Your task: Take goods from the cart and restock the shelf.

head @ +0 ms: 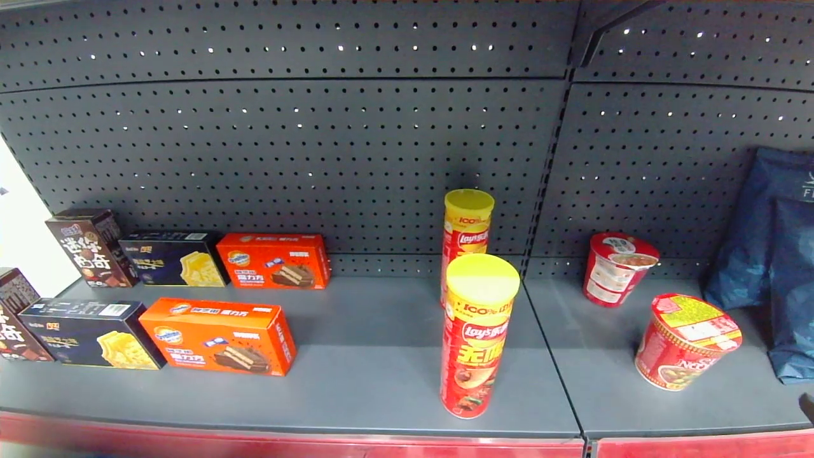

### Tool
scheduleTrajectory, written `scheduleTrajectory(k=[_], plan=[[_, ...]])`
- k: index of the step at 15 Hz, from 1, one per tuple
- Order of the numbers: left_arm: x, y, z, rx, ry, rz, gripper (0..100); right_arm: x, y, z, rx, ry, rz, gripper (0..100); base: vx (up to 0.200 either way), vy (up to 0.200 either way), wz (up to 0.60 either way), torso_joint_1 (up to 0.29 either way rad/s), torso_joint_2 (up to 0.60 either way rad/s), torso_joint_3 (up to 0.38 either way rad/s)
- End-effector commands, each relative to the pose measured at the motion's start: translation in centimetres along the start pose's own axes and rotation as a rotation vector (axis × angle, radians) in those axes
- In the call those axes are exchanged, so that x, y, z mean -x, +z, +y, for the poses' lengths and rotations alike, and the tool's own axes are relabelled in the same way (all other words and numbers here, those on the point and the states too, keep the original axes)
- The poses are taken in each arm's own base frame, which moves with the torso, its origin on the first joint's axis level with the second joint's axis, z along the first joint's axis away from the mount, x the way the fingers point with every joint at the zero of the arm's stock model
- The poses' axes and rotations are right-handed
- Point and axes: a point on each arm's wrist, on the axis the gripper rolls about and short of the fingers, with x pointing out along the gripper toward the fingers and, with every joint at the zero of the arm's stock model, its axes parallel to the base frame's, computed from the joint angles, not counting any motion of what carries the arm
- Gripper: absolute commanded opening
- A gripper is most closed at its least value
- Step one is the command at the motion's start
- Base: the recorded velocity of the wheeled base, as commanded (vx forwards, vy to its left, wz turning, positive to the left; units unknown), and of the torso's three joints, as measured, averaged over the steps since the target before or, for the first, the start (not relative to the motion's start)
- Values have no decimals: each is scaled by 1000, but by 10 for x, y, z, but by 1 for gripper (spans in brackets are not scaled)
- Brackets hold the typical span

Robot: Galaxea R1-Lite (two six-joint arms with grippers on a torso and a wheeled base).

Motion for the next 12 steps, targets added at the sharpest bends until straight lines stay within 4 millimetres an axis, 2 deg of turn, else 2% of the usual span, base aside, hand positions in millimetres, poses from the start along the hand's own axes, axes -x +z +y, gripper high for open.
scheduleTrajectory(k=[1, 3, 4, 7, 10, 12], plan=[[-3, -12, -2, 8, -3, -76, 100, 35, -27, -8, 4, -68, -75, 100, 0, 0, 0, 0, 0, 0], [-4, -12, -3, 15, -5, -86, 100, 47, -50, -9, -5, -32, -73, 100, 0, 0, 0, 0, 0, 0], [-4, -12, -3, 23, -24, -87, 100, 44, -58, -9, -11, -26, -82, 100, 0, 0, 0, 0, 0, 0], [-4, -12, -6, 107, -157, -99, 100, 43, -62, -6, -5, 80, -44, 100, 0, 0, 0, 0, 0, 0], [-3, -11, -9, 96, -324, -115, 100, 44, -65, -3, 29, 230, -13, 100, 0, 0, 0, 0, 0, 0], [-3, -11, -9, 110, -317, -112, 100, 44, -65, -2, 25, 255, -4, 100, 0, 0, 0, 0, 0, 0]])
